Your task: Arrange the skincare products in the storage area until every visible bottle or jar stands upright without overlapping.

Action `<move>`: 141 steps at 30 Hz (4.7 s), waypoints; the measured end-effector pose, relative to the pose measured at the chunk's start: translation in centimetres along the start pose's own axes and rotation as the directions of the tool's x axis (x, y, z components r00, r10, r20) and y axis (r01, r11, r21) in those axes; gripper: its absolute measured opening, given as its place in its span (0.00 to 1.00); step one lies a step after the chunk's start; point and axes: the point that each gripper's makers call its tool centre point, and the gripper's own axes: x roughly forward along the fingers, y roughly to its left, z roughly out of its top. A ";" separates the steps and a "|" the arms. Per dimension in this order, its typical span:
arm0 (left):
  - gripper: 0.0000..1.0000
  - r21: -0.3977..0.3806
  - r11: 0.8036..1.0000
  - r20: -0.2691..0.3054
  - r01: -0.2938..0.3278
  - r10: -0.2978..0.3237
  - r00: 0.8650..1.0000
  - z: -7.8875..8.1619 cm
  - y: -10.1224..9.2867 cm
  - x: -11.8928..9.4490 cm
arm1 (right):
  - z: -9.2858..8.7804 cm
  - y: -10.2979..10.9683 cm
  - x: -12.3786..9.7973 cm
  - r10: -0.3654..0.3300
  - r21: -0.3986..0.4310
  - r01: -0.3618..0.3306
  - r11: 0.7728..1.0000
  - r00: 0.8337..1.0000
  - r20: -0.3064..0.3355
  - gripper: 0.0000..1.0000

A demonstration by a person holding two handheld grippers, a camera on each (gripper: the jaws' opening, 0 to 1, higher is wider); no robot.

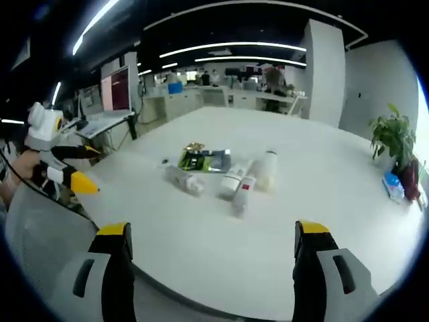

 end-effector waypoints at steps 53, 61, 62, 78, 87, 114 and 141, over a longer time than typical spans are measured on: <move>0.99 0.019 1.000 -0.049 0.012 -0.011 0.999 -0.8 -0.6 0.4 | 0.0 -0.2 0.0 0.006 0.008 -0.006 1.000 1.000 0.001 1.00; 0.99 0.002 1.000 -0.034 0.017 -0.017 0.999 -0.5 -0.6 0.4 | 0.2 -0.4 -0.1 -0.005 0.017 0.005 1.000 1.000 0.015 1.00; 0.99 0.000 1.000 -0.031 0.020 -0.020 0.999 -0.4 -0.7 0.4 | 0.3 -0.4 -0.2 -0.006 0.017 0.006 1.000 1.000 0.017 1.00; 0.99 0.015 0.999 -0.027 0.039 -0.039 0.999 -0.2 -0.9 0.5 | 0.5 0.0 -0.1 0.001 -0.029 -0.001 1.000 1.000 0.024 1.00; 0.99 0.015 0.999 -0.022 0.045 -0.044 0.999 -0.2 -0.5 0.7 | 0.6 0.5 0.0 0.024 -0.040 -0.023 0.999 0.999 0.023 1.00; 0.99 0.030 0.997 -0.053 0.067 -0.066 0.996 -0.6 -1.5 0.8 | 3.3 -3.1 0.4 0.050 -0.158 -0.044 0.986 0.998 0.036 0.95; 0.99 0.006 0.999 -0.068 0.051 -0.051 0.996 -1.1 -1.1 0.9 | 6.6 -6.6 6.4 0.156 -0.235 -0.167 0.958 0.986 -0.064 0.80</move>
